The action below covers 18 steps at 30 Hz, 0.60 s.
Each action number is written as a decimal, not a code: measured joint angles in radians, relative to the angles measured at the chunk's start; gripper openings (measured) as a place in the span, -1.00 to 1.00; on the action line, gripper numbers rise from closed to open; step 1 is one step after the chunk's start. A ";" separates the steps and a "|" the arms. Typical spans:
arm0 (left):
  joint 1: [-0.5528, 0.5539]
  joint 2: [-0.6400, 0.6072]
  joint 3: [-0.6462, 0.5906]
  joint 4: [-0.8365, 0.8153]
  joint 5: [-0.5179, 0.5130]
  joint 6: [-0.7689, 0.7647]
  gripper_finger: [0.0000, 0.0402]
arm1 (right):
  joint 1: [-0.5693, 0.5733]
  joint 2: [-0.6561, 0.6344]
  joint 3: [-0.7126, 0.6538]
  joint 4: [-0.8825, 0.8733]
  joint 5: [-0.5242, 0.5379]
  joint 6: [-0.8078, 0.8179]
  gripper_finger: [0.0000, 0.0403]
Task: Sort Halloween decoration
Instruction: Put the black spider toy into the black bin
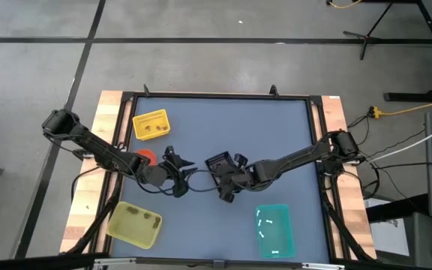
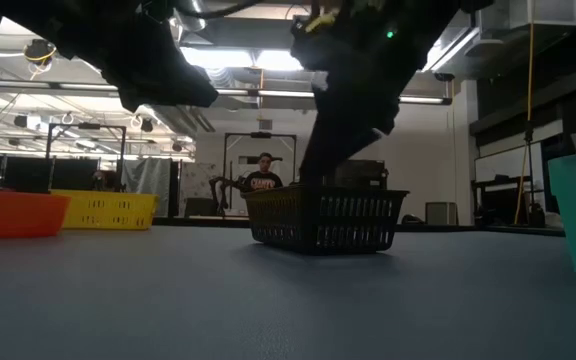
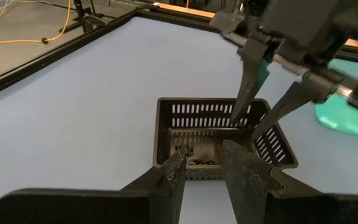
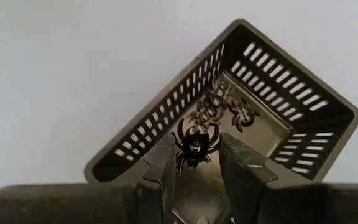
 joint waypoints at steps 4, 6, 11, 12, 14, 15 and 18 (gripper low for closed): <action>0.000 0.000 0.000 -0.013 0.000 0.000 -0.54 | -0.009 0.026 0.000 0.005 0.007 -0.005 -0.47; 0.000 0.000 0.000 -0.017 0.000 0.000 -0.54 | -0.016 0.028 0.000 0.016 0.009 -0.005 -0.47; 0.000 0.000 0.000 -0.018 0.000 0.000 -0.54 | -0.047 0.028 0.000 0.015 0.011 -0.005 -0.47; 0.000 0.000 0.000 -0.018 0.000 0.000 -0.54 | -0.053 0.028 0.000 0.014 0.009 -0.005 -0.47; 0.000 0.000 0.000 -0.019 0.000 0.000 -0.54 | -0.063 0.028 0.000 0.013 -0.005 -0.006 -0.47; 0.000 0.000 0.000 -0.018 0.000 0.000 -0.54 | -0.068 0.028 0.000 0.010 -0.014 -0.005 -0.47; 0.000 0.000 0.000 -0.018 0.013 0.000 -0.54 | -0.084 0.028 0.000 0.008 -0.044 -0.005 -0.47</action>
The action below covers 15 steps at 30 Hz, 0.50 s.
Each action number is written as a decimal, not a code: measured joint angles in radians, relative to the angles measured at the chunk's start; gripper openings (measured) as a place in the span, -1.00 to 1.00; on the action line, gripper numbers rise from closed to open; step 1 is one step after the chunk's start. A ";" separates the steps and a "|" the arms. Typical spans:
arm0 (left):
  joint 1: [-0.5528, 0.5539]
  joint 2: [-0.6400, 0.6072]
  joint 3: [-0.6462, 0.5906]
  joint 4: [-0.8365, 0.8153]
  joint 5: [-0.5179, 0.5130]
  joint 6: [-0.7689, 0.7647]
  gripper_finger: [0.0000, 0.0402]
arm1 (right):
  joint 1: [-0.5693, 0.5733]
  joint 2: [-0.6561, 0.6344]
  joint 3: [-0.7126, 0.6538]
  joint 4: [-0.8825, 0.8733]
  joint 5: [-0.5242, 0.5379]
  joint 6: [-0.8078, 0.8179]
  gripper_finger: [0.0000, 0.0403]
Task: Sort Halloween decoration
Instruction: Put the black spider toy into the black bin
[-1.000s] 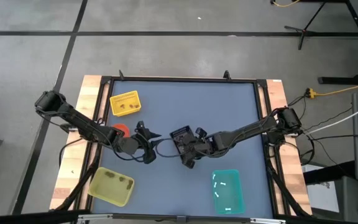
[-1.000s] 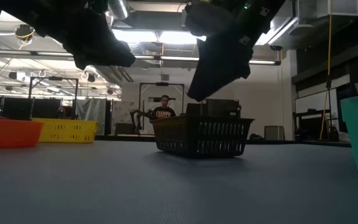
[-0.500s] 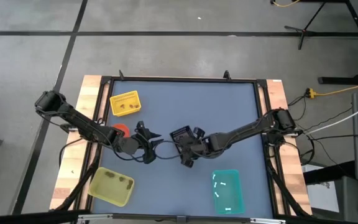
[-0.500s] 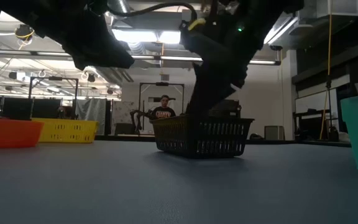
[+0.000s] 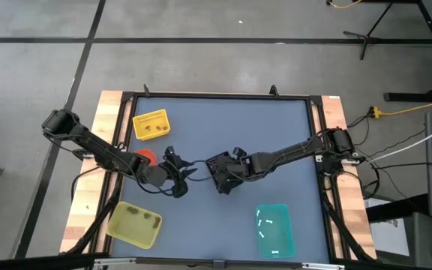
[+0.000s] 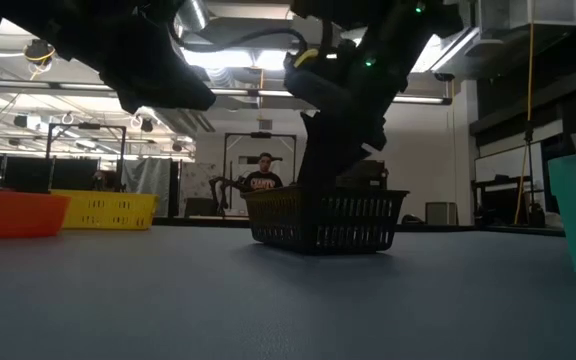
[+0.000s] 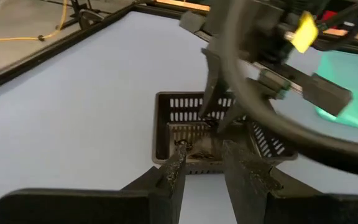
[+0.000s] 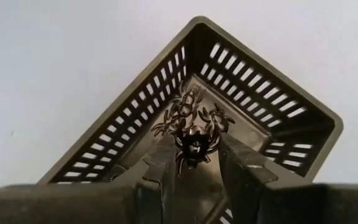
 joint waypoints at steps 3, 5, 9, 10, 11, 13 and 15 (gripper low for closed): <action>0.000 0.000 0.000 0.000 0.035 0.000 -0.54 | -0.014 0.000 0.000 -0.003 -0.030 -0.017 -0.47; 0.000 0.000 0.000 0.000 0.064 0.000 -0.54 | -0.024 0.000 0.000 -0.010 -0.047 -0.032 -0.47; 0.000 0.000 0.000 0.000 0.115 0.000 -0.54 | -0.029 0.000 0.000 -0.015 -0.069 -0.045 -0.47; -0.001 0.000 0.000 0.000 0.121 0.000 -0.54 | -0.029 0.000 0.000 -0.015 -0.069 -0.045 -0.47; -0.001 0.000 0.000 0.000 0.123 0.000 -0.54 | -0.029 0.000 0.000 -0.015 -0.068 -0.045 -0.47; 0.000 0.000 0.000 0.000 0.122 0.000 -0.54 | -0.029 0.000 0.000 -0.015 -0.068 -0.045 -0.47; 0.000 0.000 0.000 0.000 0.122 0.000 -0.54 | -0.029 0.000 0.000 -0.015 -0.068 -0.045 -0.47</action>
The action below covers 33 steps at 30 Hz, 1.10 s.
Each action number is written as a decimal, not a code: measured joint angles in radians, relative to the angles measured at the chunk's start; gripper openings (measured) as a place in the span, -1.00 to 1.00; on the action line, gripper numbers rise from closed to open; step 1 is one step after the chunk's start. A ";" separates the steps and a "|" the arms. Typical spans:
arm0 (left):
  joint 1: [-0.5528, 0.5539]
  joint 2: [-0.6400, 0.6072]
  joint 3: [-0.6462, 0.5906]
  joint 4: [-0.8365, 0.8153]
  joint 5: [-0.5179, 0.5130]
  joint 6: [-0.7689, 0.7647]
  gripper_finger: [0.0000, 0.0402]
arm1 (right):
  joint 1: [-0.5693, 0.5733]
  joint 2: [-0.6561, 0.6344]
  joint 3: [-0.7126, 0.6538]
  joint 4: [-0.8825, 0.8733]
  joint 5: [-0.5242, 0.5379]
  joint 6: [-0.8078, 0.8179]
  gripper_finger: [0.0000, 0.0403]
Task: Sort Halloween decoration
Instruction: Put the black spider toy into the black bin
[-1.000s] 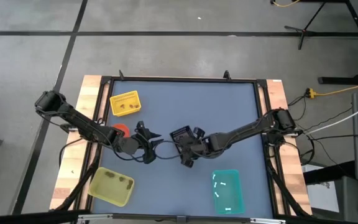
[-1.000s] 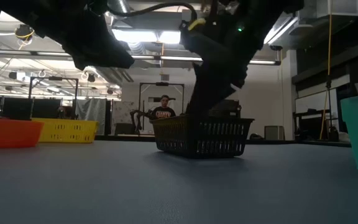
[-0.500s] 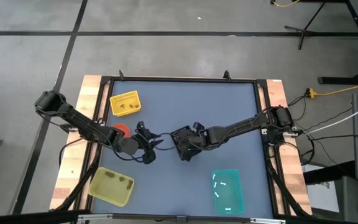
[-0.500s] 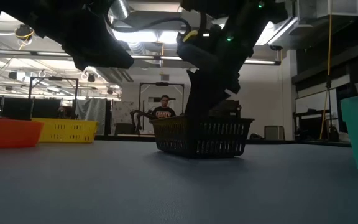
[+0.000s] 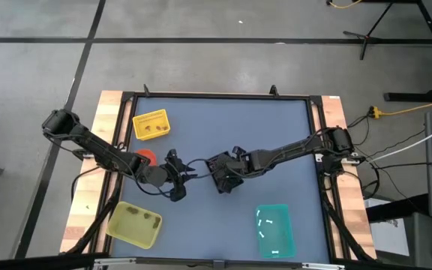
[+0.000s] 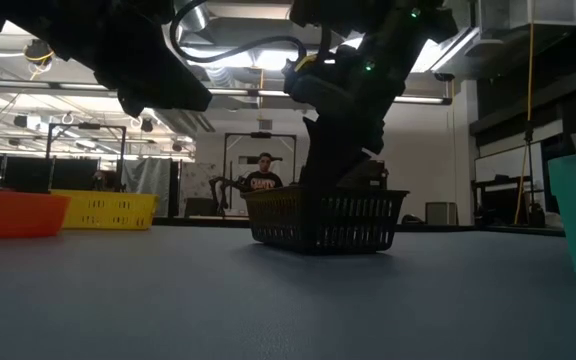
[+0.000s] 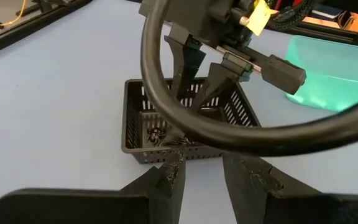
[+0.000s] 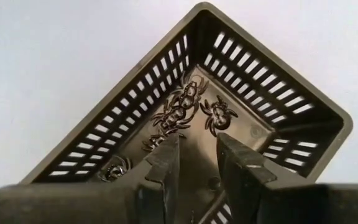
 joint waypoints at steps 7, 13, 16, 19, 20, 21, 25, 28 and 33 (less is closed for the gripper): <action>0.000 0.000 0.000 0.000 0.000 0.000 -0.54 | 0.000 0.000 0.000 0.000 0.000 0.000 -0.47; 0.000 0.000 0.000 0.000 0.000 0.000 -0.54 | 0.000 0.000 0.000 0.000 0.000 0.000 -0.45; 0.000 0.000 0.000 0.000 0.000 0.000 -0.54 | 0.000 0.000 0.000 0.000 0.001 0.000 -0.33; 0.000 0.000 0.000 0.000 0.000 0.000 -0.54 | 0.000 0.000 0.000 0.000 0.001 0.000 -0.13; 0.000 0.000 0.000 0.000 0.000 0.000 -0.54 | 0.000 0.000 0.000 0.000 0.001 0.000 -0.07; 0.000 0.000 0.000 0.000 0.000 0.000 -0.54 | 0.000 0.000 0.000 0.000 0.001 0.000 0.00; 0.000 0.000 0.000 0.000 0.000 0.000 -0.54 | 0.001 0.000 0.000 0.000 -0.002 0.000 0.20; 0.001 0.000 0.000 0.000 0.000 0.000 -0.54 | 0.001 0.000 0.000 0.000 -0.035 0.001 0.28; 0.001 0.000 0.000 0.000 -0.001 0.000 -0.54 | 0.001 -0.006 0.000 -0.012 -0.073 0.001 0.32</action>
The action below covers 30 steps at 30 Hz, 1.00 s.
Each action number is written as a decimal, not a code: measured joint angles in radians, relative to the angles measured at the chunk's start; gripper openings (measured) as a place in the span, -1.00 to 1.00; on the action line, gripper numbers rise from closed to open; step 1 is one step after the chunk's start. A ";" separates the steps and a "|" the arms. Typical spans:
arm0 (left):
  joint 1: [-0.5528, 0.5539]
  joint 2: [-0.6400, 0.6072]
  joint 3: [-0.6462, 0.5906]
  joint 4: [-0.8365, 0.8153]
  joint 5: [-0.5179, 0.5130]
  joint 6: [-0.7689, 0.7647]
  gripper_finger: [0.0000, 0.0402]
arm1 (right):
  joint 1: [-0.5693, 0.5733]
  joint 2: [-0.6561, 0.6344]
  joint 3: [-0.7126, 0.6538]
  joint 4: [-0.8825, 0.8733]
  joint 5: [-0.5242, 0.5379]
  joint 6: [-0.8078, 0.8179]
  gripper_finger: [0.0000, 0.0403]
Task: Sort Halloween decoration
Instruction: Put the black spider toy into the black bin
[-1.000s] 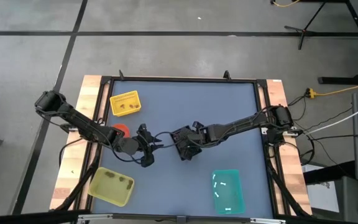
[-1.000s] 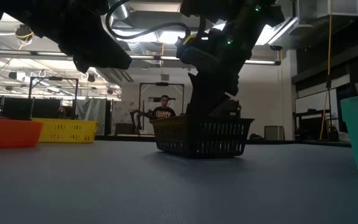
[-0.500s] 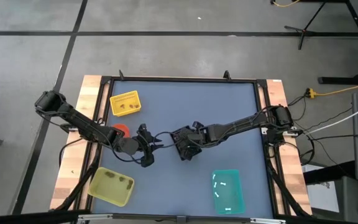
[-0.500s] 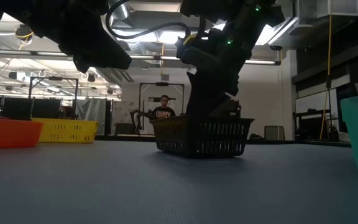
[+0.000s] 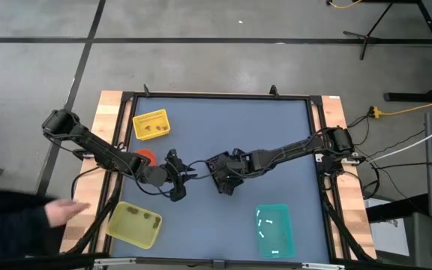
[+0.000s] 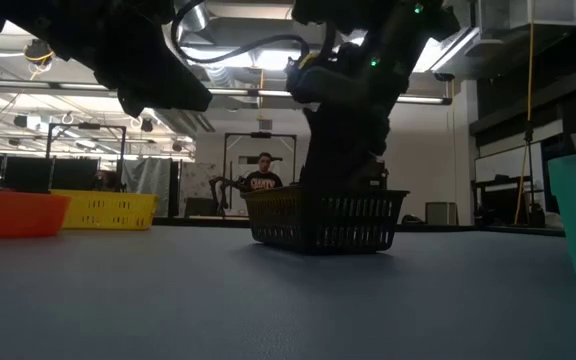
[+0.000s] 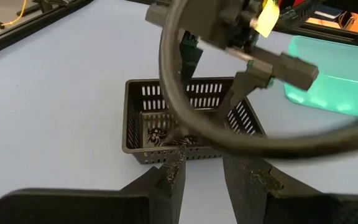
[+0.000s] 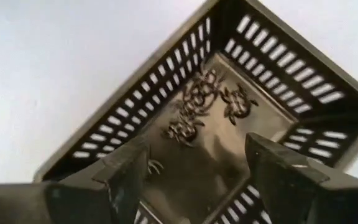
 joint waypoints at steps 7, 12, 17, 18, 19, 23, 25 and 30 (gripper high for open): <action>0.000 0.000 0.000 0.002 -0.001 0.000 -0.54 | 0.001 -0.117 0.001 -0.099 0.065 -0.003 0.32; 0.000 0.000 0.000 0.006 -0.008 -0.002 -0.54 | 0.015 -0.238 0.001 -0.210 0.169 -0.003 0.32; 0.001 0.000 0.000 0.045 -0.009 0.000 -0.54 | 0.072 -0.329 0.001 -0.289 0.306 -0.004 0.32; 0.003 0.000 0.000 0.050 -0.014 0.002 -0.54 | 0.088 -0.339 0.002 -0.304 0.327 -0.003 0.32; 0.006 0.000 0.000 0.059 -0.014 0.010 -0.54 | 0.102 -0.349 0.001 -0.319 0.347 -0.003 0.32; 0.019 0.000 0.010 0.058 0.010 0.074 -0.54 | 0.153 -0.361 0.001 -0.367 0.364 -0.003 0.32; 0.024 0.000 0.024 0.058 0.029 0.120 -0.54 | 0.169 -0.361 0.001 -0.392 0.367 -0.002 0.32; 0.046 0.000 0.088 0.015 0.084 0.198 -0.52 | 0.192 -0.361 0.001 -0.479 0.391 0.024 0.32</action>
